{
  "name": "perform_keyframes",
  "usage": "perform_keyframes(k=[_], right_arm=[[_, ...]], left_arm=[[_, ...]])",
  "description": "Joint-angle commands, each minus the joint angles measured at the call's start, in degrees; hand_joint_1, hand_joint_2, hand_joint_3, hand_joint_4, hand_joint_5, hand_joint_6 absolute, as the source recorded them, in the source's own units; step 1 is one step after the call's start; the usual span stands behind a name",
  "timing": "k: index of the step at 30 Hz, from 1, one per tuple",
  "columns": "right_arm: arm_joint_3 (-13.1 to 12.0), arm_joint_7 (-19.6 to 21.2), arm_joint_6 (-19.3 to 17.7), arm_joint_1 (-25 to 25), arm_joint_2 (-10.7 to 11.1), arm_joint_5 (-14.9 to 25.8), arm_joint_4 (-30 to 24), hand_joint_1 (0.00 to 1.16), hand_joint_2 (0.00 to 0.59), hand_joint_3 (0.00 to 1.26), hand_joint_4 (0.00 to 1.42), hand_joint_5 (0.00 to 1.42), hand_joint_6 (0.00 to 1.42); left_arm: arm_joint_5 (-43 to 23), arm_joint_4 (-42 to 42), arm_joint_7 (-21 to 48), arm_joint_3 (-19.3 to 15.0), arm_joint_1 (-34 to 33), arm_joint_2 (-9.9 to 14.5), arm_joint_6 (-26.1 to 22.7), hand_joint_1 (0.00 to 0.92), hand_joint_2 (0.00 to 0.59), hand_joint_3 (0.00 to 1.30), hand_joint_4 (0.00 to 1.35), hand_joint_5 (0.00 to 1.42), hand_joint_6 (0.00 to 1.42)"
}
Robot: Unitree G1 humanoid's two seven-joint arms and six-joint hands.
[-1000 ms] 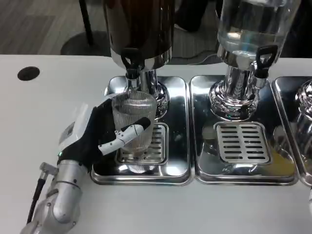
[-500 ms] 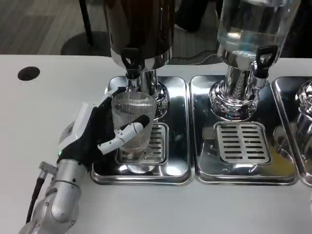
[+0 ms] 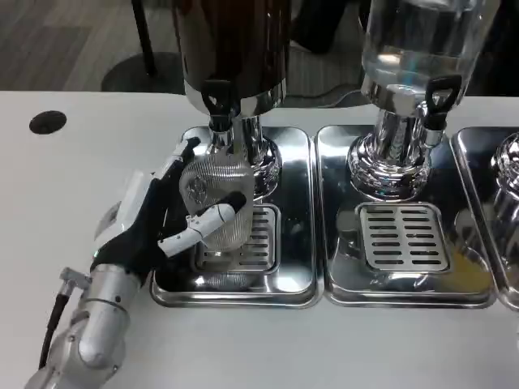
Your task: Grasp the cup under the faucet to collect the drink, then remove the cup.
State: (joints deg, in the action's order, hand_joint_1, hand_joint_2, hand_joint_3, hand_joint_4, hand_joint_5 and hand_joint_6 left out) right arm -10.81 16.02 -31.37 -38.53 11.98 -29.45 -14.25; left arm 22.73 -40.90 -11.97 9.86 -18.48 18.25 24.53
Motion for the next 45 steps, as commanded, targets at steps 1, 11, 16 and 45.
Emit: perform_keyframes(k=[1, 11, 16, 45], right_arm=[[-0.3, 0.2, -0.9, -0.1, -0.1, 0.6, 0.2, 0.44, 0.563, 0.21, 0.08, 0.05, 0.00], [-0.5, 0.3, -1.1, 0.1, -0.1, 0.5, 0.4, 0.44, 0.563, 0.21, 0.08, 0.05, 0.00], [-0.4, 0.2, -1.0, 0.3, -0.1, 0.4, 0.5, 0.44, 0.563, 0.21, 0.08, 0.06, 0.00], [0.0, 0.4, -1.1, 0.0, -0.4, 0.0, 0.9, 0.44, 0.563, 0.21, 0.08, 0.06, 0.00]], left_arm=[[-0.4, 0.3, 2.1, 0.2, 0.0, 0.6, 0.3, 0.205, 0.044, 0.06, 0.05, 0.14, 0.04], [-1.4, 3.6, 0.7, -1.4, 2.4, 0.6, 0.4, 0.188, 0.036, 0.09, 0.11, 0.16, 0.05], [-1.7, 5.9, -0.2, -2.8, 4.0, 0.4, -0.3, 0.182, 0.035, 0.11, 0.12, 0.16, 0.05], [-3.1, 16.7, 1.0, -5.6, 7.0, -0.4, -4.1, 0.166, 0.050, 0.15, 0.23, 0.19, 0.07]])
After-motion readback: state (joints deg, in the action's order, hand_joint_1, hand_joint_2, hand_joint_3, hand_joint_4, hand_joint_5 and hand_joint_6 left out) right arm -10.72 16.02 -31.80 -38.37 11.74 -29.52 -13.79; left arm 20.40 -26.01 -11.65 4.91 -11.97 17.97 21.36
